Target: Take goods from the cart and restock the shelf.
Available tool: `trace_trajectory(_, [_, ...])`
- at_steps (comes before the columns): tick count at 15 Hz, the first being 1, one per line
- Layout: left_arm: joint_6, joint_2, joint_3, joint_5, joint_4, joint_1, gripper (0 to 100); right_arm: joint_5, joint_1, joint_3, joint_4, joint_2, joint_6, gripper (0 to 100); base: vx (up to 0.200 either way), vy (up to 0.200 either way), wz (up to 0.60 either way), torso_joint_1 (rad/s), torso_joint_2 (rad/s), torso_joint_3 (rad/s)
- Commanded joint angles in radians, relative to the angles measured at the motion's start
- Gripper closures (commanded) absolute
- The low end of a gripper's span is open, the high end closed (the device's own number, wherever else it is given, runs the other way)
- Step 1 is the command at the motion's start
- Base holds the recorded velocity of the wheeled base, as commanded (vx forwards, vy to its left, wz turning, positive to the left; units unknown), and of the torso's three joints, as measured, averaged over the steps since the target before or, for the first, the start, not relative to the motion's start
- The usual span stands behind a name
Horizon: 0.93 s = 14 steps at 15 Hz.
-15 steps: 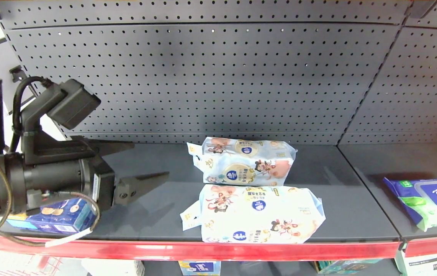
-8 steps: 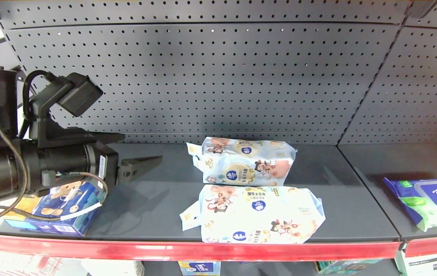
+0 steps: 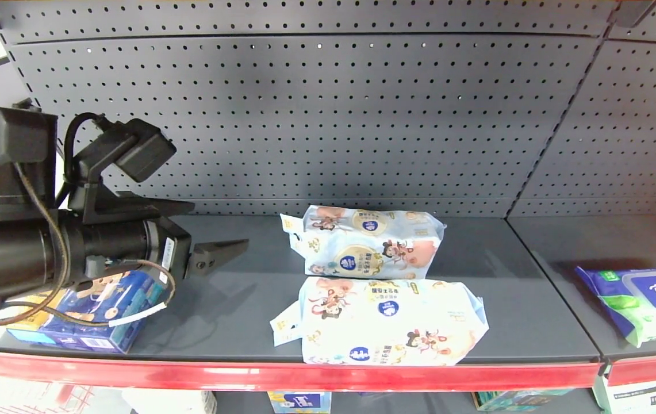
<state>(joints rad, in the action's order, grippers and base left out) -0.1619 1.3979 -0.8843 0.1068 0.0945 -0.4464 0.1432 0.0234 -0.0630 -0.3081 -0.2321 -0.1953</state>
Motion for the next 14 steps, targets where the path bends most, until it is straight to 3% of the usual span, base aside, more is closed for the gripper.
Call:
trace_trajectory(1, [-0.002,0.021,-0.016,-0.001,-0.001,-0.003,0,-0.260,0.165,-0.110,0.156,-0.016,0.085,0,0.000,0.000,0.00,0.000,0.00,0.000])
trace_trajectory(3, [0.009,0.021,-0.002,-0.001,-0.001,0.009,0,-0.272,0.184,-0.163,0.210,-0.067,0.093,0,0.000,0.000,0.00,0.000,0.00,0.000])
trace_trajectory(7, [0.009,-0.014,0.056,0.001,0.007,0.005,0,-0.306,0.133,-0.121,0.262,-0.104,0.116,0,0.000,0.000,0.00,0.000,0.00,0.000])
trace_trajectory(9, [0.007,-0.073,0.105,-0.022,0.060,0.012,0,-0.294,0.155,-0.132,0.277,-0.153,0.116,0,0.000,0.000,0.00,0.000,0.00,0.000])
trace_trajectory(11, [0.010,-0.105,0.194,-0.139,0.192,0.031,0,-0.327,0.119,-0.201,0.276,-0.273,0.111,0,0.000,0.000,0.00,0.000,0.00,0.000])
trace_trajectory(14, [0.015,-0.046,0.215,-0.159,0.395,0.038,0,-0.324,0.099,-0.221,0.221,-0.409,0.129,0,0.000,0.000,0.00,0.000,0.00,0.000])
